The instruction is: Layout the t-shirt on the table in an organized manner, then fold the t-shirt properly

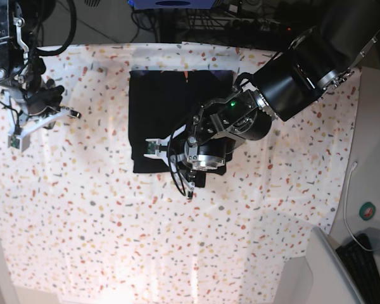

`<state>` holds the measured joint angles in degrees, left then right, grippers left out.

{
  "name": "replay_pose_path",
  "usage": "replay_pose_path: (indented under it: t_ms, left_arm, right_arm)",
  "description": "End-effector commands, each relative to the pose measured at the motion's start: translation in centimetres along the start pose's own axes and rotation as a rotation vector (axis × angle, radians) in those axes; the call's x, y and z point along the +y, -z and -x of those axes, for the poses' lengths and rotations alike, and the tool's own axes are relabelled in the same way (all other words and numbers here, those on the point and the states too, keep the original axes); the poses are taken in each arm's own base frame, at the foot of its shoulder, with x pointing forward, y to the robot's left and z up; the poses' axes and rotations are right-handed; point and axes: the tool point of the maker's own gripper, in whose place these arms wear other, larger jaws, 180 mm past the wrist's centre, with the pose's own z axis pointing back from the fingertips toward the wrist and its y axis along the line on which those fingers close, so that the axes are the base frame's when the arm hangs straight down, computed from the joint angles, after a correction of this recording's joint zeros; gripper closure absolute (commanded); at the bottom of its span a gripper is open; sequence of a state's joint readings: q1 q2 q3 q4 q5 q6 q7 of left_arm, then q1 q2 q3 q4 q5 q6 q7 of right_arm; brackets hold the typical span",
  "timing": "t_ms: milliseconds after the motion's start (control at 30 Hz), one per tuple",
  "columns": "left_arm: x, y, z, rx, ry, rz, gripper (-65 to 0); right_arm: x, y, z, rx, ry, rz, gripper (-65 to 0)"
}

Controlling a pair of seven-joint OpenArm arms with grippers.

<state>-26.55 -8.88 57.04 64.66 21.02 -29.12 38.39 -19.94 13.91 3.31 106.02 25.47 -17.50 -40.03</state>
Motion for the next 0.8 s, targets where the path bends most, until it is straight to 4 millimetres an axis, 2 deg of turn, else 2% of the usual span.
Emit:
replay_pose_path:
  t_ms: [0,100,167,267,333,400,433,467,500,533,567,667,767]
  left_arm:
    - [2.3,-0.7,-0.6,-0.015,0.007,-0.046,-48.2]
    - [3.5,-1.6,-1.7,-0.049,0.014,-0.081,-55.5]
    - [4.6,-2.6,-1.9,-0.072,0.011,-0.117,-55.5]
    - [7.6,-5.3,-2.0,-0.126,-0.04,-0.21,-55.3]
    - [9.4,-7.1,-0.2,-0.098,-0.108,-0.268,-54.6]
    - [11.2,-9.7,1.5,-0.08,-0.21,-0.345,-49.4]
    - [11.4,-10.9,2.7,-0.073,-0.266,-0.376,-43.6]
    - [11.5,-12.2,4.0,-0.071,-0.326,-0.41,-34.6]
    - [10.9,-13.1,5.3,-0.068,-0.382,-0.426,-23.5]
    - [10.3,-14.0,6.4,-0.067,-0.435,-0.448,-8.7]
    - [9.6,-14.8,7.5,-0.06,-0.483,-0.463,0.0]
    - [5.0,-15.7,11.8,0.019,-0.625,-0.448,0.0]
    - [-1.5,-15.5,15.8,0.131,-0.731,-0.361,0.0]
  right_arm:
    - [0.1,-0.3,-1.2,-0.044,-0.009,-0.004,0.0]
    - [0.0,-0.3,-1.2,-0.043,-0.009,-0.004,0.0]
    - [0.0,-0.3,-1.2,-0.043,-0.009,-0.004,0.0]
    - [0.0,-0.3,-1.1,-0.041,-0.009,-0.003,0.0]
    - [0.1,-0.5,-1.3,-0.049,-0.012,-0.006,0.0]
    - [0.0,-0.8,-1.9,-0.065,-0.022,-0.004,0.0]
    - [0.1,-1.0,-2.1,-0.071,-0.023,-0.006,0.0]
    - [0.0,-1.3,-2.0,-0.073,-0.026,-0.006,0.0]
    - [-0.1,-1.6,-2.0,-0.077,-0.036,-0.005,0.0]
    - [-0.2,-2.0,-2.2,-0.084,-0.051,-0.007,0.0]
    - [-0.4,-2.3,-1.9,-0.079,-0.062,-0.004,0.0]
    - [-1.8,-3.2,-0.7,-0.055,-0.107,0.019,0.0]
    - [-3.9,-3.9,1.6,0.011,-0.167,0.056,0.0]
